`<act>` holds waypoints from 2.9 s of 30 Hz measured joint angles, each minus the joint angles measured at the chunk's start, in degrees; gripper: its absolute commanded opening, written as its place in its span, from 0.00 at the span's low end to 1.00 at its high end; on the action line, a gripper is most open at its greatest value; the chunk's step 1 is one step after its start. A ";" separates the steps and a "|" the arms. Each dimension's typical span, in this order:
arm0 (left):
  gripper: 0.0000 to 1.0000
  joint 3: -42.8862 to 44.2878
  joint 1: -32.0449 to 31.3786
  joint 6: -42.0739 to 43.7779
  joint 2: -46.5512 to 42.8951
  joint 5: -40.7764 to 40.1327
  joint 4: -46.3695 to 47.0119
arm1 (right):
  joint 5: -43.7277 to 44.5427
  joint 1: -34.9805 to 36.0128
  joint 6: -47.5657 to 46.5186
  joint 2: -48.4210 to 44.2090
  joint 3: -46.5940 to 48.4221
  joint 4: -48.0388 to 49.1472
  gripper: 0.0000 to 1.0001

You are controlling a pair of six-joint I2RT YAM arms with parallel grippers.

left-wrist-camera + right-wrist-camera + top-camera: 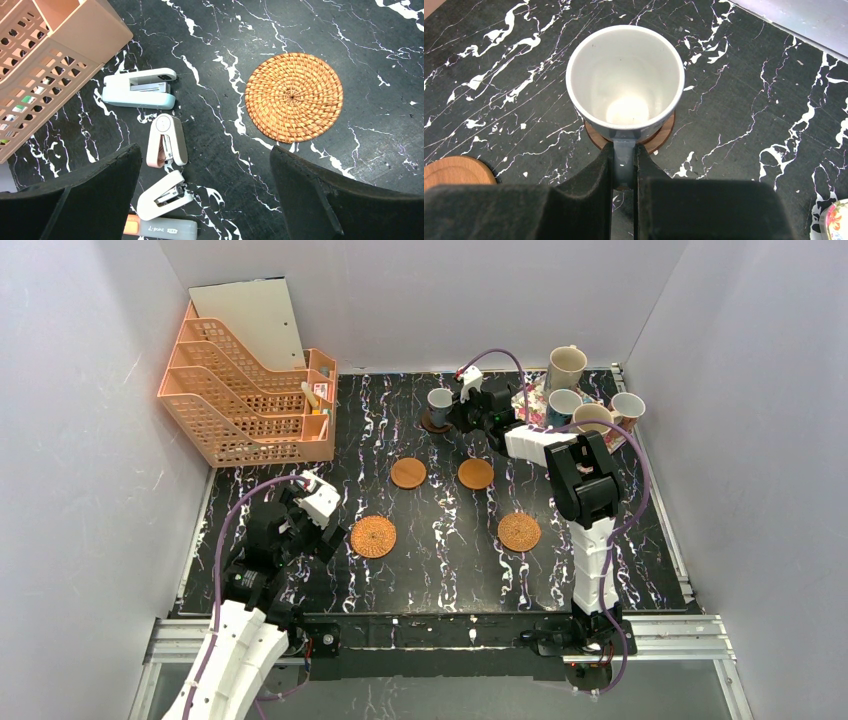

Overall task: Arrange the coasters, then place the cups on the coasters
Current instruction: Place the cup on the coaster.

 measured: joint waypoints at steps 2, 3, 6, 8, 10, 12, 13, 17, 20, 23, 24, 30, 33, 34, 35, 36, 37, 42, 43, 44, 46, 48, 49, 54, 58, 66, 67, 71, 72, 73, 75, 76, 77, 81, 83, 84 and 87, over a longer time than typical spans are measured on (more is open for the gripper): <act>0.98 0.00 0.07 0.00 -0.11 0.00 0.00 | 0.09 0.09 -0.02 0.00 0.00 0.00 0.10; 0.98 0.00 0.11 0.02 -0.15 0.00 0.00 | 0.09 0.15 -0.02 0.02 0.00 0.00 0.11; 0.98 0.00 0.28 0.00 -0.28 0.00 0.00 | 0.13 0.26 -0.04 0.11 0.02 0.09 0.12; 0.98 0.00 0.33 0.00 -0.35 0.00 0.00 | 0.13 0.26 -0.11 0.11 0.02 0.09 0.12; 0.98 0.00 0.33 0.00 -0.37 0.02 -0.02 | 0.13 0.31 -0.15 0.13 0.04 0.09 0.13; 0.98 0.00 0.33 0.02 -0.42 0.02 0.00 | 0.15 0.33 -0.20 0.13 0.07 0.09 0.14; 0.98 0.00 0.33 0.02 -0.42 0.02 0.00 | 0.15 0.37 -0.22 0.13 0.07 0.09 0.15; 0.98 0.00 0.33 0.02 -0.42 0.04 0.00 | 0.17 0.46 -0.31 0.15 0.07 0.09 0.16; 0.98 0.00 0.33 0.02 -0.42 0.04 0.00 | 0.17 0.52 -0.46 0.20 0.09 0.11 0.16; 0.98 0.00 0.33 0.02 -0.42 0.04 0.00 | 0.24 0.59 -0.61 0.22 0.09 0.15 0.16; 0.98 0.00 0.33 0.02 -0.42 0.04 0.00 | 0.24 0.59 -0.66 0.22 0.09 0.15 0.17; 0.98 0.00 0.33 0.02 -0.42 0.07 0.00 | 0.28 0.63 -1.09 0.22 0.09 0.15 0.22; 0.98 0.00 0.33 0.02 -0.42 0.11 0.00 | 0.28 0.63 -1.33 0.22 0.09 0.13 0.23; 0.98 0.00 0.33 0.02 -0.42 0.15 -0.02 | 0.28 0.63 -1.40 0.24 0.09 0.13 0.24; 0.98 0.00 0.33 0.04 -0.42 0.15 0.00 | 0.28 0.63 -1.49 0.24 0.09 0.13 0.25; 0.98 0.00 0.33 0.02 -0.42 0.17 0.00 | 0.28 0.63 -1.51 0.24 0.09 0.13 0.26; 0.98 0.00 0.33 0.02 -0.42 0.20 0.00 | 0.28 0.63 -1.51 0.26 0.09 0.13 0.26; 0.98 0.00 0.33 0.02 -0.42 0.20 0.00 | 0.24 0.63 -1.60 0.55 0.09 0.33 0.28; 0.98 0.00 0.33 0.04 -0.42 0.20 0.00 | 0.15 0.63 -1.64 0.68 0.09 0.48 0.29; 0.98 0.00 0.33 0.02 -0.42 0.20 0.00 | 0.15 0.63 -1.66 0.79 0.13 0.72 0.29; 0.98 0.00 0.33 0.02 -0.44 0.20 -0.02 | 0.15 0.63 -1.68 0.92 0.20 0.76 0.30; 0.98 0.00 0.33 0.02 -0.44 0.20 -0.02 | 0.15 0.63 -1.73 1.05 0.20 0.70 0.30; 0.98 0.00 0.33 0.04 -0.44 0.22 -0.02 | 0.15 0.63 -1.73 1.09 0.20 0.68 0.30; 0.98 0.00 0.33 0.04 -0.52 0.22 -0.02 | 0.15 0.63 -1.77 1.22 0.20 0.63 0.33; 0.98 0.00 0.33 0.04 -0.52 0.22 -0.02 | 0.11 0.63 -1.92 1.22 0.20 0.63 0.41; 0.98 0.00 0.33 0.04 -0.52 0.26 -0.02 | -0.13 0.63 -2.56 1.22 0.20 0.61 0.56; 0.98 0.00 0.33 0.07 -0.52 0.24 0.00 | -0.15 0.63 -2.67 1.22 0.20 0.59 0.58; 0.98 0.00 0.35 0.07 -0.52 0.26 0.00 | -0.42 0.63 -2.97 1.22 0.20 0.42 0.71; 0.98 0.00 0.35 0.07 -0.52 0.26 0.00 | -0.55 0.63 -2.95 1.22 0.20 0.42 0.72; 0.98 0.00 0.35 0.07 -0.52 0.26 -0.02 | -0.70 0.63 -2.99 1.22 0.17 0.39 0.73; 0.98 0.00 0.35 0.07 -0.52 0.26 -0.02 | -1.11 0.63 -3.02 1.22 0.17 0.33 0.90; 0.98 0.00 0.35 0.07 -0.52 0.24 -0.02 | -1.25 0.63 -3.04 1.22 0.17 0.20 0.93; 0.98 0.00 0.35 0.07 -0.52 0.26 -0.02 | -1.33 0.63 -3.06 1.22 0.15 0.02 0.97; 0.98 0.00 0.35 0.07 -0.52 0.24 -0.02 | -1.51 0.63 -3.26 0.85 -0.15 -0.94 0.98; 0.98 0.00 0.35 0.07 -0.52 0.24 -0.02 | -1.49 0.63 -3.43 -0.26 -1.22 -1.29 0.98; 0.98 0.00 0.35 0.07 -0.52 0.24 -0.02 | -1.42 0.63 -3.50 -1.25 -1.92 -1.99 0.98; 0.98 0.00 0.37 0.07 -0.52 0.24 -0.02 | -1.38 0.50 -3.74 -3.72 -2.84 -4.07 0.98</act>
